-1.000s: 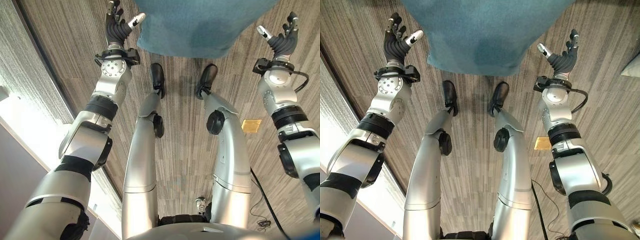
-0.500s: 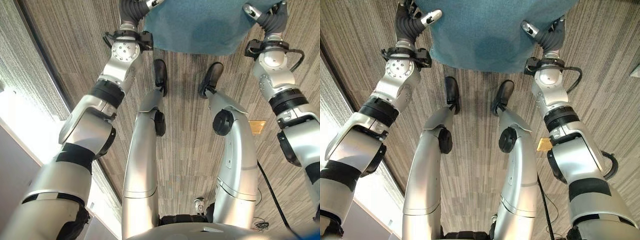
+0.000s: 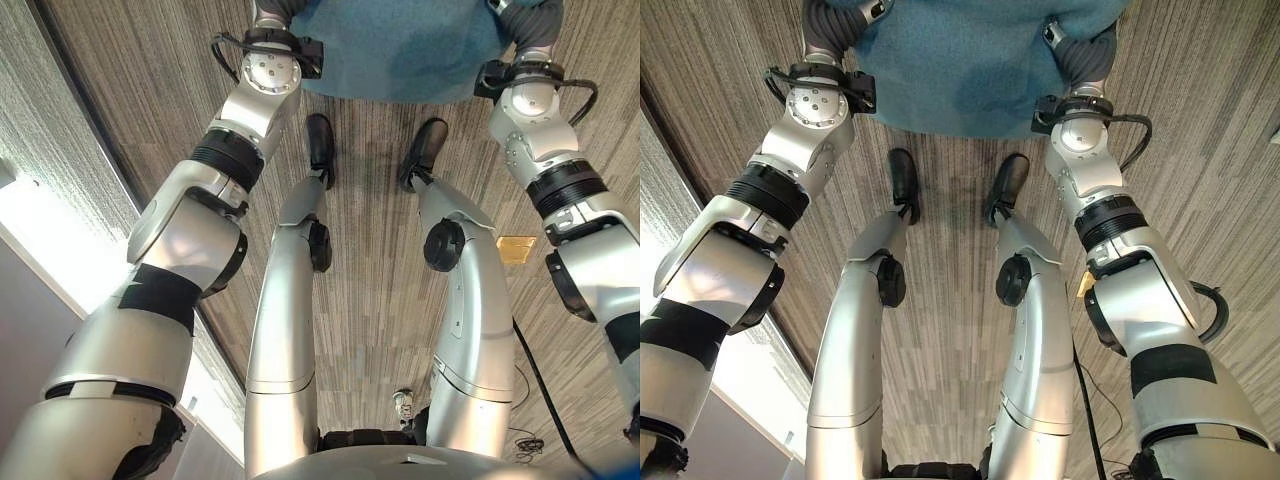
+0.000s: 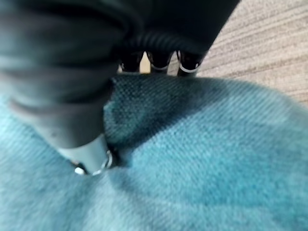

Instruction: Pick up all the scattered cushions and arrange them neatly on the sofa.

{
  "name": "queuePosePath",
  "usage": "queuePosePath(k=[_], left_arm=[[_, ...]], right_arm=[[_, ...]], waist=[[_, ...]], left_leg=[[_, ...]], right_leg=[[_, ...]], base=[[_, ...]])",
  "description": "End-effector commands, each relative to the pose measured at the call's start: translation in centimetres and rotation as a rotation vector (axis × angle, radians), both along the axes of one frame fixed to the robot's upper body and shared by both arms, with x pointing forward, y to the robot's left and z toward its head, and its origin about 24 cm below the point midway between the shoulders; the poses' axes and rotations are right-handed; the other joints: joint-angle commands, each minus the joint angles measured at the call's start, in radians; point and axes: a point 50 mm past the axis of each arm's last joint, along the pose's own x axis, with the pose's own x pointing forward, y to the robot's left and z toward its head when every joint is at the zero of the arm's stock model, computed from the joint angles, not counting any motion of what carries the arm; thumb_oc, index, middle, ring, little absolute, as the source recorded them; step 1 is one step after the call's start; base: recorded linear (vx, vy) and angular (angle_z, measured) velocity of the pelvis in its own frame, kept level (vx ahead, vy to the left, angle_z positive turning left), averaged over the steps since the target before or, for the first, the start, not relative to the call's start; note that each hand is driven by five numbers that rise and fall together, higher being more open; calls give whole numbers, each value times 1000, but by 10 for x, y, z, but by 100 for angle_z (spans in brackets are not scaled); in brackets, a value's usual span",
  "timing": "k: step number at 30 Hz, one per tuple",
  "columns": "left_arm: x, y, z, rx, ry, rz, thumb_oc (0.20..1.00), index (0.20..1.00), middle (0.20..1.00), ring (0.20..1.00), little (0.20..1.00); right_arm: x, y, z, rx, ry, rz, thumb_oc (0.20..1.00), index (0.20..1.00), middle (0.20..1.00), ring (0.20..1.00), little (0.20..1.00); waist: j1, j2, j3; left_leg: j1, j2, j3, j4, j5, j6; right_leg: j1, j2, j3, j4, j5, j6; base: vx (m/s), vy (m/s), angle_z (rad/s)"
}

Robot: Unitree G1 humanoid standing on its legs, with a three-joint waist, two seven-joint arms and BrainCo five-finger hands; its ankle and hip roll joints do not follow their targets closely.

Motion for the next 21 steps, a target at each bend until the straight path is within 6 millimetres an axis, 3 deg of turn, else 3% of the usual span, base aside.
queuePosePath(k=[1,4,8,11,19,21], left_arm=[[-6,-24,-15,0,-29,-90,200,200,200,200,200],[-8,-19,-19,-36,-48,-89,200,200,200,200,200],[-15,-21,-41,-145,-44,-133,200,200,200,200,200],[-22,-27,-61,-189,-39,-162,200,200,200,200,200],[-55,-23,-137,-224,41,-220,200,200,200,200,200],[-60,-22,-147,-241,59,-224,200,200,200,200,200]], right_arm=[[-22,79,40,-84,-218,277,200,200,200,200,200],[-26,80,39,-52,-245,293,200,200,200,200,200],[-34,80,28,-1,-287,320,200,200,200,200,200],[-40,79,14,49,-309,334,200,200,200,200,200],[-61,72,-75,64,-182,398,200,200,200,200,200],[-65,70,-92,66,-141,398,200,200,200,200,200]], waist=[[-32,37,-101],[-32,37,-121],[-43,25,-209],[-45,27,-219],[-38,28,-258],[-38,27,-262]], left_leg=[[3,-45,-139,45,-76,-38],[3,-44,-138,31,-71,-40],[16,-38,-113,-57,-46,-47],[123,-40,-121,-142,-28,-55],[628,-25,-190,-424,14,-104],[715,-21,-195,-460,19,-111]], right_leg=[[46,31,99,-3,-20,176],[46,35,94,-13,-12,178],[55,37,77,-67,5,179],[163,49,61,-138,16,179],[651,38,-7,-421,53,173],[737,43,-20,-461,55,170]], base=[[0,0,0],[-6,-3,-2],[-49,-32,-2],[-95,-20,2],[-32,-75,5],[-26,-93,8]])
